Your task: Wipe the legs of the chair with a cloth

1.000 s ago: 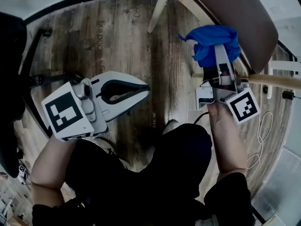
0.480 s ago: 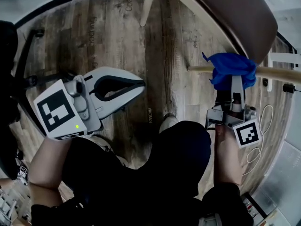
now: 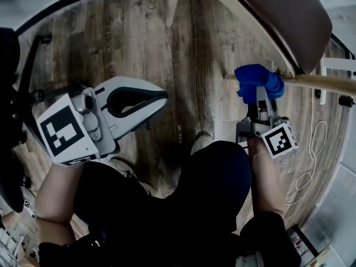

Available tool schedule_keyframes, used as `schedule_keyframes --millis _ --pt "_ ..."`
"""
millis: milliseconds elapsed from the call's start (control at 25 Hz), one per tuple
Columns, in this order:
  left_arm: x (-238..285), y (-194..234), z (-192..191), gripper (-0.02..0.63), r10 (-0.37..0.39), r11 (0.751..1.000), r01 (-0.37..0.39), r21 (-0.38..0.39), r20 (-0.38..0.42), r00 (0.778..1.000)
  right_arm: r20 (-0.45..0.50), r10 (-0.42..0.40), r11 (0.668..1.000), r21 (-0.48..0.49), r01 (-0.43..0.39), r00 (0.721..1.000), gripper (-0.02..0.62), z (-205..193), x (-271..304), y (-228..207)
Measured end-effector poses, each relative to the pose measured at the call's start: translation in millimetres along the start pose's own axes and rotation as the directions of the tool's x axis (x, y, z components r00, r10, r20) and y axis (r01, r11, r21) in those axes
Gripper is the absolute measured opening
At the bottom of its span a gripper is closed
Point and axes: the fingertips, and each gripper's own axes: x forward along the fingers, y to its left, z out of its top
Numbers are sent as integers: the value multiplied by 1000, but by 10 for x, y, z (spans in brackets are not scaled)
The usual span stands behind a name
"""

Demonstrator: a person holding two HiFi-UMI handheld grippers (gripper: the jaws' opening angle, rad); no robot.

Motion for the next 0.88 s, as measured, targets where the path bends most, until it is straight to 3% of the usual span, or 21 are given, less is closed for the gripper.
schedule_keyframes --millis 440,880 --pt "-4 69 -140 2 38 999 -39 -28 -19 999 -137 -93 990 89 105 986 77 -747 101 -660" --pt "-85 159 -215 2 74 996 -76 -44 -39 996 -285 -211 945 184 269 935 77 -1585 363 -1251"
